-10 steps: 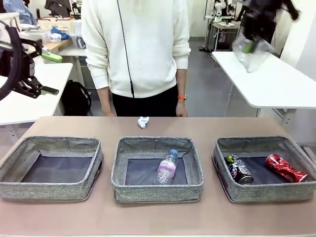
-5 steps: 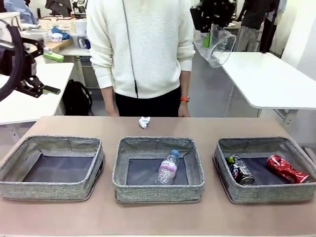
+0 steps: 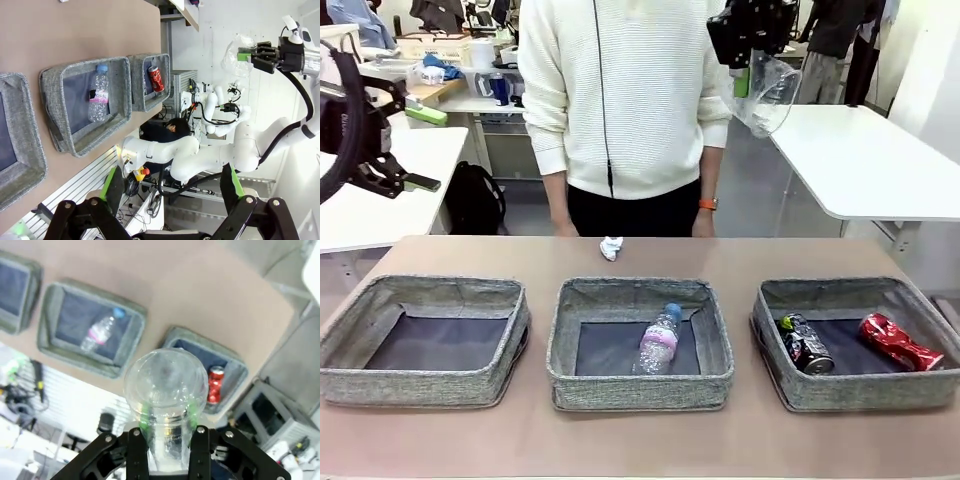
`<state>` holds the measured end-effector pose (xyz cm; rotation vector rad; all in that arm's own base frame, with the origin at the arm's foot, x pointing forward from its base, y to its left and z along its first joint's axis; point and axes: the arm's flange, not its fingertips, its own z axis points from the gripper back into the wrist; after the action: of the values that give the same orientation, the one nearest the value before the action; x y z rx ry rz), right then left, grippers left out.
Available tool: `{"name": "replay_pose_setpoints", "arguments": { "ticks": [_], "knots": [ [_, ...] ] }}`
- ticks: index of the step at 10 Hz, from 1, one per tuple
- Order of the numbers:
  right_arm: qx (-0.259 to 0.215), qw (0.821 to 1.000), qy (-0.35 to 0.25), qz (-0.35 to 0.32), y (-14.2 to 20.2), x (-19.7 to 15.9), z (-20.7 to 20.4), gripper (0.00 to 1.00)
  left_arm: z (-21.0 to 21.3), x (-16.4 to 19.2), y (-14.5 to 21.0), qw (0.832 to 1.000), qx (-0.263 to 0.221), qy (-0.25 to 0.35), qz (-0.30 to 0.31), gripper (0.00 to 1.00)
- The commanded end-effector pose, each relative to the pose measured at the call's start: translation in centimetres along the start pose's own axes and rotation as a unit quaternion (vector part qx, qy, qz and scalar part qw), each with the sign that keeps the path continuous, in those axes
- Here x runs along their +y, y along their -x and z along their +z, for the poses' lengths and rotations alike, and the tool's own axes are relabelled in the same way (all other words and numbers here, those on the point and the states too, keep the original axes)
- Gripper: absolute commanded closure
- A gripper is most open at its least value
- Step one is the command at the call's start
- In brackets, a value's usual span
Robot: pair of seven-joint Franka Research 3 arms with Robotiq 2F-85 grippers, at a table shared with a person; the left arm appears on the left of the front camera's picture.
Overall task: Sort the waste into the appropriate baskets.
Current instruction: Pick up the waste item pointed out by the person.
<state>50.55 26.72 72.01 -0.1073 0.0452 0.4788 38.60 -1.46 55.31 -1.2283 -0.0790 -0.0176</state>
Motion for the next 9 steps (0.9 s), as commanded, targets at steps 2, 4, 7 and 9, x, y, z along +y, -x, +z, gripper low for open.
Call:
{"name": "replay_pose_setpoints", "arguments": {
  "ticks": [2, 4, 7, 9],
  "knots": [
    [-0.037, 0.986, -0.077, -0.143, 2.2, 8.1, 3.4, 0.69, 0.2, -0.3, 0.2, 1.000, 0.001, 0.001, -0.001, 0.00],
    [-0.015, 0.955, -0.120, -0.272, 5.8, 11.5, 5.6, 0.69, 0.2, -0.3, 0.2, 1.000, 0.001, 0.001, -0.001, 0.00],
    [-0.026, 0.943, -0.084, -0.322, 10.3, 15.3, 6.5, 0.69, 0.2, -0.3, 0.2, 1.000, 0.001, 0.001, -0.001, 0.00],
    [-0.033, 0.942, -0.043, -0.331, 9.8, 17.3, 5.6, 0.69, 0.2, -0.3, 0.2, 1.000, 0.001, 0.001, -0.001, 0.00]
  ]
}}
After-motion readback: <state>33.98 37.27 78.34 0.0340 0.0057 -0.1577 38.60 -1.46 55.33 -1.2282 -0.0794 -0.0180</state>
